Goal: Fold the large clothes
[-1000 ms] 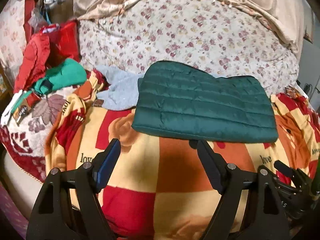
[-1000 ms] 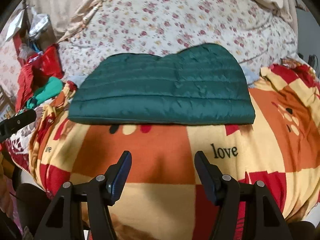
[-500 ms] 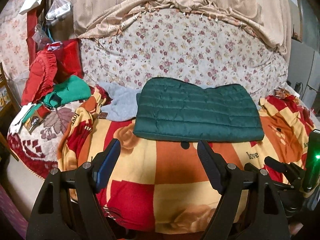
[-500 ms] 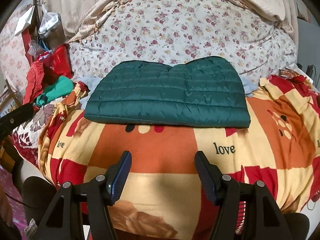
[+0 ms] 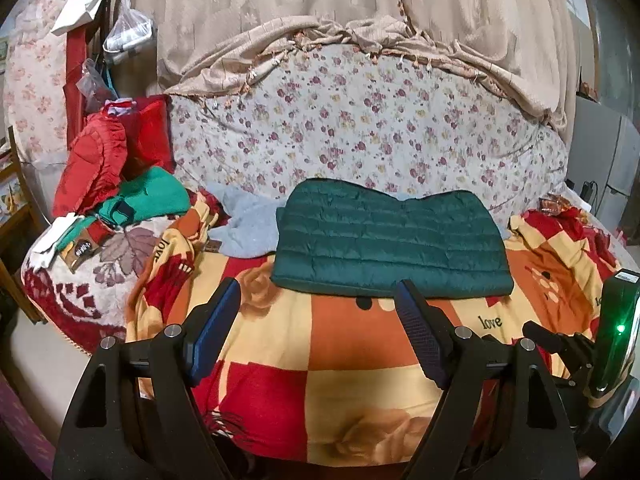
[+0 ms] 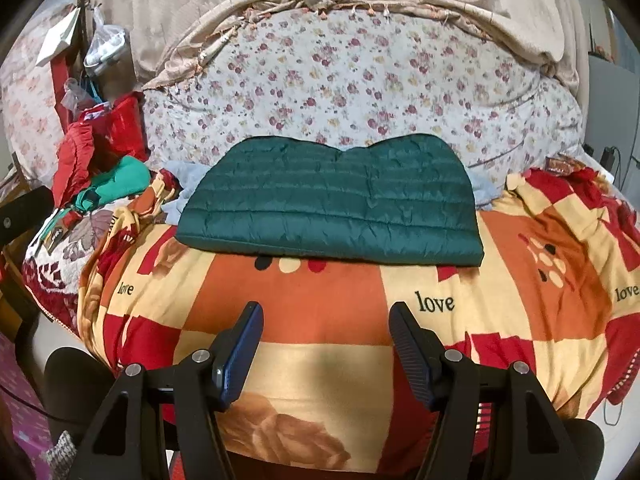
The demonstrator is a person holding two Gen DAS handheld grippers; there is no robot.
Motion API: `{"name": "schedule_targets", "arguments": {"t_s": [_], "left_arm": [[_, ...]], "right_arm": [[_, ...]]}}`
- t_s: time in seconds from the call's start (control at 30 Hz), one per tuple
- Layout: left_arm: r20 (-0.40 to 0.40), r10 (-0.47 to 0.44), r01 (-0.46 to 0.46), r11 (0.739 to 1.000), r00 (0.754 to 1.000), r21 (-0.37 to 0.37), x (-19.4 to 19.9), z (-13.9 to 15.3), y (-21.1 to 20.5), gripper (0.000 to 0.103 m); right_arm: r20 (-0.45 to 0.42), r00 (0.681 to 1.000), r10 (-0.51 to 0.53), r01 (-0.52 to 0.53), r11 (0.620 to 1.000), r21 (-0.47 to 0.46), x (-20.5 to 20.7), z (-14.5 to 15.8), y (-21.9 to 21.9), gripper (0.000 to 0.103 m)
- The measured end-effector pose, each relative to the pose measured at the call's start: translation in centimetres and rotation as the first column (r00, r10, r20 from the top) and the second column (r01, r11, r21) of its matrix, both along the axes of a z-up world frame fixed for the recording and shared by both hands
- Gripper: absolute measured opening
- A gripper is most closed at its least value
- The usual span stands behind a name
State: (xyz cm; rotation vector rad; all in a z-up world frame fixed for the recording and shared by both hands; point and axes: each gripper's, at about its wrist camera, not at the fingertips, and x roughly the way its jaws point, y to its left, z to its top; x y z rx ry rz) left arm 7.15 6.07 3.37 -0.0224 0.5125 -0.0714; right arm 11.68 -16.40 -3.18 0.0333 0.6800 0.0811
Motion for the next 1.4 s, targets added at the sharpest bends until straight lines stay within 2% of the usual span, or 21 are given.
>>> {"name": "schedule_targets", "arguments": {"t_s": [0.2,0.5,0.93,1.23,1.4], "left_arm": [[0.016,-0.007,0.007,1.0,1.0,0.018,-0.7,0.1,-0.5,0.08],[-0.045,-0.005,0.006,1.0,0.999,0.027,0.6,-1.7,-0.8,0.08],[-0.189,0.052,-0.043,0.998,0.981,0.049,6.8,-6.5,0.6,0.08],[-0.222,0.078,-0.066,0.996,0.972,0.06,10.3,-8.3,1.5,0.08],[-0.221,0.107,-0.086,0.991,0.969,0.104,13.0,-9.2,1.8,0.08]], "right_arm": [[-0.002,1.0,0.003,-0.003,1.0,-0.005,-0.2,-0.1,0.2,0.063],[-0.042,0.999,-0.028,0.029,0.999,0.014,0.6,-1.5,-1.0,0.063],[-0.091,0.984,-0.152,0.155,0.987,0.03,6.4,-2.8,-5.9,0.063],[-0.106,0.973,-0.204,0.21,0.977,0.049,9.7,-3.2,-7.8,0.063],[-0.079,0.97,-0.23,0.234,0.97,0.057,11.8,-3.2,-9.1,0.063]]}}
